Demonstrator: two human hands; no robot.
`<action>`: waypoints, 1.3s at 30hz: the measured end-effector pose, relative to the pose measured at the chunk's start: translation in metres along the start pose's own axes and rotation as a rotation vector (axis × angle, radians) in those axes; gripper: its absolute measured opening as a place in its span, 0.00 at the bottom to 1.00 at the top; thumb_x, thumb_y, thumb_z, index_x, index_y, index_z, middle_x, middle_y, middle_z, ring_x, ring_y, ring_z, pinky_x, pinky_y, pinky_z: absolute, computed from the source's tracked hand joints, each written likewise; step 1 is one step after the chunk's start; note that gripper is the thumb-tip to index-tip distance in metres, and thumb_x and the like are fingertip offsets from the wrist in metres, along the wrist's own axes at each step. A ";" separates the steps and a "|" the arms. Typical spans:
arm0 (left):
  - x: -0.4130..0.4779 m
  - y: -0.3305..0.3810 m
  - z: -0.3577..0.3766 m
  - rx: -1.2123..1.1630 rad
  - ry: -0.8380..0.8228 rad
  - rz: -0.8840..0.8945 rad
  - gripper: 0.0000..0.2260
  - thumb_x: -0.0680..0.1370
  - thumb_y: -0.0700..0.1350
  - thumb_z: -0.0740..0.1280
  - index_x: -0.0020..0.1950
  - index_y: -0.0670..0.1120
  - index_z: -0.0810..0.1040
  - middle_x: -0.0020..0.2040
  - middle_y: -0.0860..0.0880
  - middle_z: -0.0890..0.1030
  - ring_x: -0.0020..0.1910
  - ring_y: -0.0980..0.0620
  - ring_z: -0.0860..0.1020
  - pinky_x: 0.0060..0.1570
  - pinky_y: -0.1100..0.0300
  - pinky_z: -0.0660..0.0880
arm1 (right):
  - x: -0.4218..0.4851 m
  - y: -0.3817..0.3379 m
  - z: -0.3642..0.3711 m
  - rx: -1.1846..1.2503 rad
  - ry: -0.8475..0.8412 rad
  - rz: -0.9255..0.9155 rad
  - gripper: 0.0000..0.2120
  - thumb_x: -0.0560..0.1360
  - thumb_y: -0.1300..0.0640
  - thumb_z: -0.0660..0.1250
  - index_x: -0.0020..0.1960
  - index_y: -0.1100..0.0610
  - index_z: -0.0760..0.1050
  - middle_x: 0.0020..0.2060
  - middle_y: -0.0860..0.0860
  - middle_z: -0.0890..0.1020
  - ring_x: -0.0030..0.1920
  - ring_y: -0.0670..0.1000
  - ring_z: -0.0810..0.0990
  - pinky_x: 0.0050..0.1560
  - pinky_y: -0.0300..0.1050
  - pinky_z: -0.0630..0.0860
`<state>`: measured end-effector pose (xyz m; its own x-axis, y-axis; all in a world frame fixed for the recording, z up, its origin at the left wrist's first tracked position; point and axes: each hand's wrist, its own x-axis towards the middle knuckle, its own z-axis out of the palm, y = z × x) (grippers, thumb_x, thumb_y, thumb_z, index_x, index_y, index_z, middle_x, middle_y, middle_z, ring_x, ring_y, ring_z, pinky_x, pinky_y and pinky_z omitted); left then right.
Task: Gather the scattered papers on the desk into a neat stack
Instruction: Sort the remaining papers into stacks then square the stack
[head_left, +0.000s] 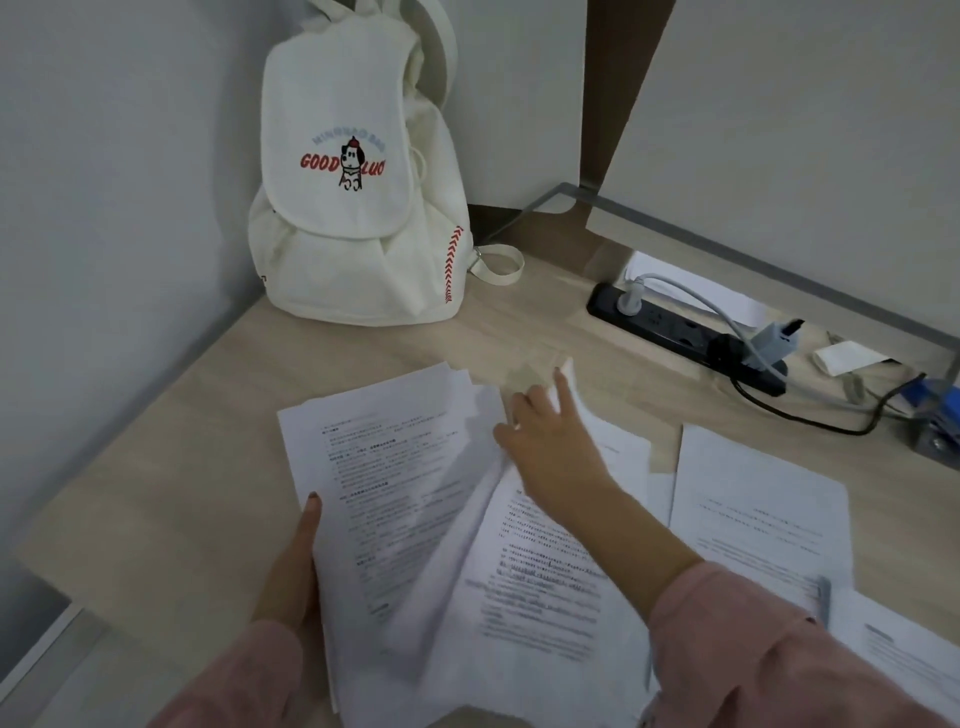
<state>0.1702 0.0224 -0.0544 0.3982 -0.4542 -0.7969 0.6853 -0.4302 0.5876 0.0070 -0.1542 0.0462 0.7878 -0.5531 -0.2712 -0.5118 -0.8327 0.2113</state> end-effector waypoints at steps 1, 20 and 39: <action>-0.003 0.001 0.002 -0.001 0.002 -0.007 0.25 0.71 0.66 0.60 0.56 0.49 0.79 0.54 0.46 0.82 0.53 0.45 0.79 0.51 0.51 0.74 | 0.006 -0.012 0.002 -0.012 0.045 -0.034 0.20 0.64 0.62 0.72 0.56 0.57 0.78 0.59 0.61 0.75 0.65 0.60 0.70 0.71 0.66 0.49; -0.009 -0.012 0.019 0.193 0.043 0.183 0.19 0.71 0.47 0.72 0.60 0.43 0.77 0.49 0.51 0.81 0.53 0.46 0.78 0.58 0.52 0.72 | -0.020 0.014 0.091 1.096 -0.095 0.849 0.29 0.74 0.59 0.64 0.72 0.61 0.58 0.65 0.61 0.69 0.65 0.60 0.67 0.66 0.52 0.65; -0.006 -0.028 0.024 0.382 0.025 0.245 0.19 0.75 0.40 0.67 0.66 0.42 0.72 0.61 0.42 0.77 0.62 0.42 0.74 0.66 0.44 0.67 | -0.133 0.028 0.128 0.799 -0.068 1.065 0.35 0.71 0.49 0.67 0.73 0.57 0.55 0.72 0.60 0.58 0.70 0.61 0.61 0.69 0.53 0.63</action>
<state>0.1337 0.0186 -0.0628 0.5386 -0.5618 -0.6279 0.2966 -0.5711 0.7654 -0.1560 -0.1078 -0.0319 -0.1258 -0.9208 -0.3693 -0.9407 0.2290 -0.2505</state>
